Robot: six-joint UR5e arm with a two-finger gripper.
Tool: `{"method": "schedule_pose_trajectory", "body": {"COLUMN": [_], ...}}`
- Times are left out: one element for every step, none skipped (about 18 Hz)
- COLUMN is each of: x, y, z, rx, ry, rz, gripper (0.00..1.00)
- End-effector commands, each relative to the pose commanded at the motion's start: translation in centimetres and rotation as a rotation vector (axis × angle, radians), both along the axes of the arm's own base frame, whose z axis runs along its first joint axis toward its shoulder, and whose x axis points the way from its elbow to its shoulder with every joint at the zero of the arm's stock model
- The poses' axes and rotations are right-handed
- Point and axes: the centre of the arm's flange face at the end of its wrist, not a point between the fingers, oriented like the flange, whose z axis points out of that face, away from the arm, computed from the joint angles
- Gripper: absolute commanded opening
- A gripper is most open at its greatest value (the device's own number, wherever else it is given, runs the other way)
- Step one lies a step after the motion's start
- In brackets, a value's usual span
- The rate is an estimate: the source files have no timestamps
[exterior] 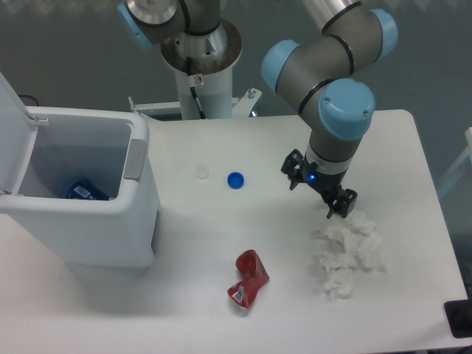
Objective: Close the trash can
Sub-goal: 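Raise the gripper up from above the white tissues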
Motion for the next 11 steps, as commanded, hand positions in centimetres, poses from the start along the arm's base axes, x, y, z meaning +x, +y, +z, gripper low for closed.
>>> {"method": "schedule_pose_trajectory", "body": {"x": [0.1, 0.2, 0.2, 0.3, 0.4, 0.5, 1.1, 1.2, 1.4, 1.6, 2.1], "y": [0.1, 0.1, 0.2, 0.3, 0.4, 0.5, 1.0, 1.1, 1.1, 0.9, 0.3], "z": [0.0, -0.1, -0.1, -0.1, 0.0, 0.1, 0.2, 0.6, 0.8, 1.8, 3.5], "rx": [0.000, -0.002, 0.000, 0.000, 0.002, 0.005, 0.003, 0.004, 0.006, 0.015, 0.029], "ry": [0.000, -0.001, 0.000, 0.000, 0.001, 0.002, 0.005, 0.013, 0.016, 0.028, 0.055], "rz": [-0.002, -0.002, -0.002, 0.000, -0.006, -0.012, -0.014, -0.017, -0.020, -0.014, 0.012], "gripper": [1.00, 1.00, 1.00, 1.00, 1.00, 1.00, 1.00, 1.00, 1.00, 1.00, 1.00]}}
